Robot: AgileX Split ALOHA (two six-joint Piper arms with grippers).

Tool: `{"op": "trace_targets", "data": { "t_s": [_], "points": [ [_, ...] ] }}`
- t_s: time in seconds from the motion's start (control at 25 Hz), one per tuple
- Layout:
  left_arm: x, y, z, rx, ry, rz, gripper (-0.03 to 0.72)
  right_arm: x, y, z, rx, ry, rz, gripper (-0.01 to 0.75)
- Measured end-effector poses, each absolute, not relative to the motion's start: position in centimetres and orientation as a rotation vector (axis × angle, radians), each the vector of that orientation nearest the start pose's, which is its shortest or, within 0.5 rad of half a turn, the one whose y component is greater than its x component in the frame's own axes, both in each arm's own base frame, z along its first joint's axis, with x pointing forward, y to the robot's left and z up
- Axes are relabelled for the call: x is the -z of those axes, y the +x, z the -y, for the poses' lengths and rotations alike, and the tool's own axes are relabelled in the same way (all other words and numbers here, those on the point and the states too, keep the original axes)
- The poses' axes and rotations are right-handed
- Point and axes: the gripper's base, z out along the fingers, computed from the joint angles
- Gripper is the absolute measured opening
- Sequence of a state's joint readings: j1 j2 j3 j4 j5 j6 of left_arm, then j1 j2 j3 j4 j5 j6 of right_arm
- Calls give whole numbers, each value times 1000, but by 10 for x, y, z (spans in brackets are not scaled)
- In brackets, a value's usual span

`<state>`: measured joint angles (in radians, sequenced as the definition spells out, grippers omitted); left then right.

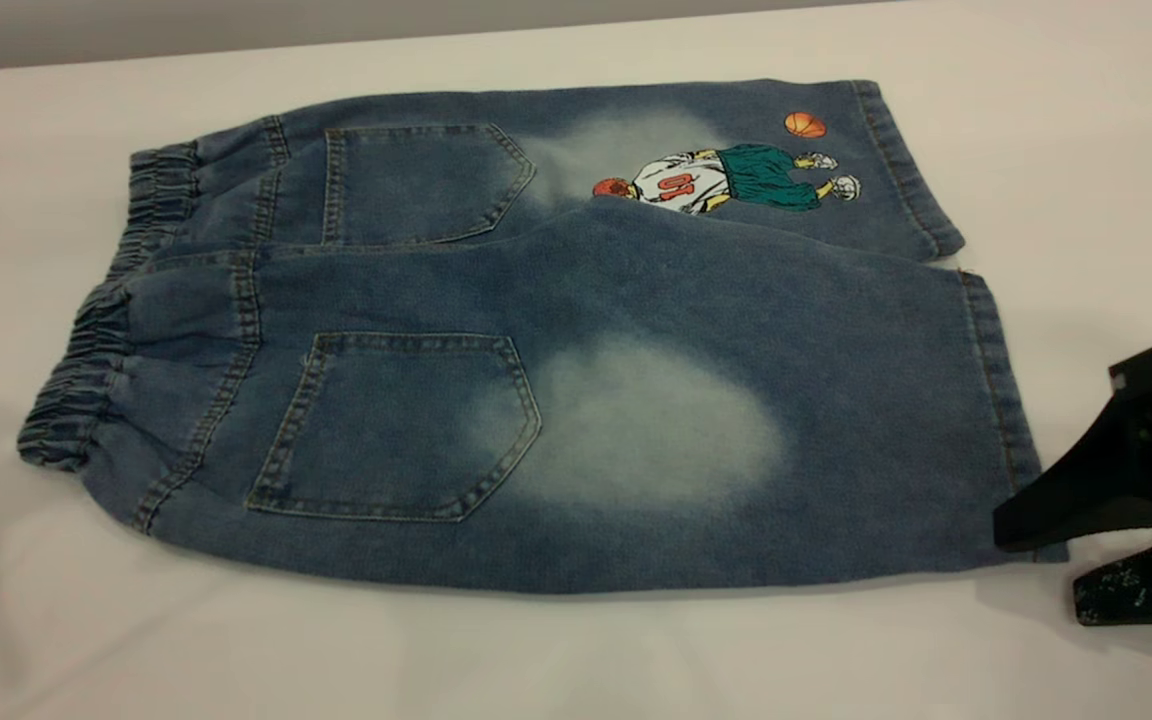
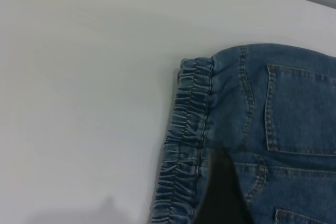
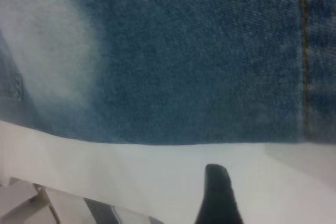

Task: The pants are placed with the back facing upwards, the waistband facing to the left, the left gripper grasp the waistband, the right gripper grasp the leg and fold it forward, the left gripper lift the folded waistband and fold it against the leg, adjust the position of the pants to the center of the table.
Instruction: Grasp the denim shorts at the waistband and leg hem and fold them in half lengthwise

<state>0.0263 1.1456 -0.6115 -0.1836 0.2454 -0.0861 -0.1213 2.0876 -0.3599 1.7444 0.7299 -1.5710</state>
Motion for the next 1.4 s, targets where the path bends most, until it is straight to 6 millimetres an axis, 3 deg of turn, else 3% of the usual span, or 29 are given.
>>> {"op": "trace_targets", "data": {
  "t_s": [0.4, 0.8, 1.12, 1.4],
  "points": [
    [-250, 225, -2, 177, -304, -2244, 464, -17, 206, -40, -1204, 455, -2828, 418],
    [-250, 224, -2, 178, -306, -2246, 464, -24, 223, -43, -1301, 432, -2721, 421],
    [-249, 224, -2, 179, -307, -2249, 464, -36, 227, -51, -1511, 414, -2585, 413],
    [-249, 224, -2, 181, -309, -2252, 464, -30, 225, -47, -1408, 422, -2654, 374]
  ]
}}
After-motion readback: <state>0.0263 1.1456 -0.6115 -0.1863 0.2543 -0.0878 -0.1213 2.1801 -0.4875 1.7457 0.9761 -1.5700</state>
